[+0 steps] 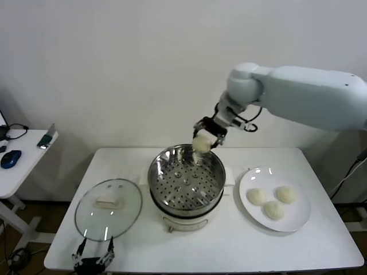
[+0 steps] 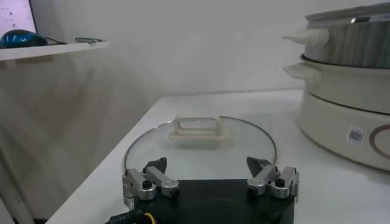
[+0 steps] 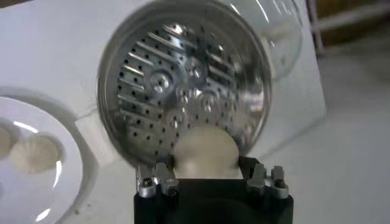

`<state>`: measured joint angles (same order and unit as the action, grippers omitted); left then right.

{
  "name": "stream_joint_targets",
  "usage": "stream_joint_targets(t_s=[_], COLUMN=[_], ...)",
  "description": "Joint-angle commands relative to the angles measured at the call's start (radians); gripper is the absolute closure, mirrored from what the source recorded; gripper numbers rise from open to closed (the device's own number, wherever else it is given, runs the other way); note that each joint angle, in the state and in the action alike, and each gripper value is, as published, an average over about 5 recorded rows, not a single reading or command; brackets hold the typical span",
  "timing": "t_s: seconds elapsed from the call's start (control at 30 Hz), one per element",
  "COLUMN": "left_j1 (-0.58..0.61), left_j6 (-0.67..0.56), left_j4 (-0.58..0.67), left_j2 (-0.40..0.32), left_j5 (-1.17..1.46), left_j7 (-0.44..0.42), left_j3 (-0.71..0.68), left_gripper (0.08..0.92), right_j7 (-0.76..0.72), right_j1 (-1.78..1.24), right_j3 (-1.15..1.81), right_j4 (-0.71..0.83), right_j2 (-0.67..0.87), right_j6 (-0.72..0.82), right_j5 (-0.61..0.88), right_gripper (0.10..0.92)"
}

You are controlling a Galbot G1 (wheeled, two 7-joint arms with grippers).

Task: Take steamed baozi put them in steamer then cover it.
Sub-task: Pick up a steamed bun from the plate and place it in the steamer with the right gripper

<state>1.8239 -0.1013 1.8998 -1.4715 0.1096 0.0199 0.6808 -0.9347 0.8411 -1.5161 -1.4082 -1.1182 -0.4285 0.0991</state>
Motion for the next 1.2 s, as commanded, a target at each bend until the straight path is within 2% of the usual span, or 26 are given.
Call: stream_joint_targets(t_s=[0.03, 0.23, 0.43, 0.9, 1.0, 1.1, 1.2], left_j1=[0.001, 0.001, 0.002, 0.002, 0.001, 0.001, 0.003], left_j6=[0.001, 0.005, 0.002, -0.006, -0.006, -0.006, -0.006], left_j4=[0.006, 0.015, 0.011, 0.003, 0.001, 0.000, 0.002], left_j2=[-0.001, -0.004, -0.006, -0.010, -0.010, -0.010, -0.010], left_j5=[0.000, -0.001, -0.003, -0.003, -0.003, -0.003, -0.005], left_j7=[0.000, 0.000, 0.002, 0.008, 0.011, 0.014, 0.015], left_j3=[0.000, -0.003, -0.006, -0.003, -0.002, -0.001, -0.001], left_gripper=[0.177, 0.177, 0.177, 0.177, 0.177, 0.177, 0.177], right_j7=[0.028, 0.051, 0.068, 0.092, 0.108, 0.106, 0.079], right_j1=[-0.064, -0.185, -0.265, -0.345, -0.354, -0.338, -0.261], right_j3=[-0.026, 0.023, 0.060, 0.086, 0.100, 0.106, 0.066], right_j4=[-0.005, 0.147, 0.285, 0.419, 0.437, 0.441, 0.410], right_j2=[-0.096, -0.143, -0.188, -0.253, -0.259, -0.259, -0.242], right_j6=[-0.123, -0.132, -0.152, -0.177, -0.185, -0.196, -0.194], right_j5=[-0.166, -0.294, -0.349, -0.403, -0.411, -0.368, -0.212], right_gripper=[0.330, 0.330, 0.330, 0.329, 0.289, 0.226, 0.206])
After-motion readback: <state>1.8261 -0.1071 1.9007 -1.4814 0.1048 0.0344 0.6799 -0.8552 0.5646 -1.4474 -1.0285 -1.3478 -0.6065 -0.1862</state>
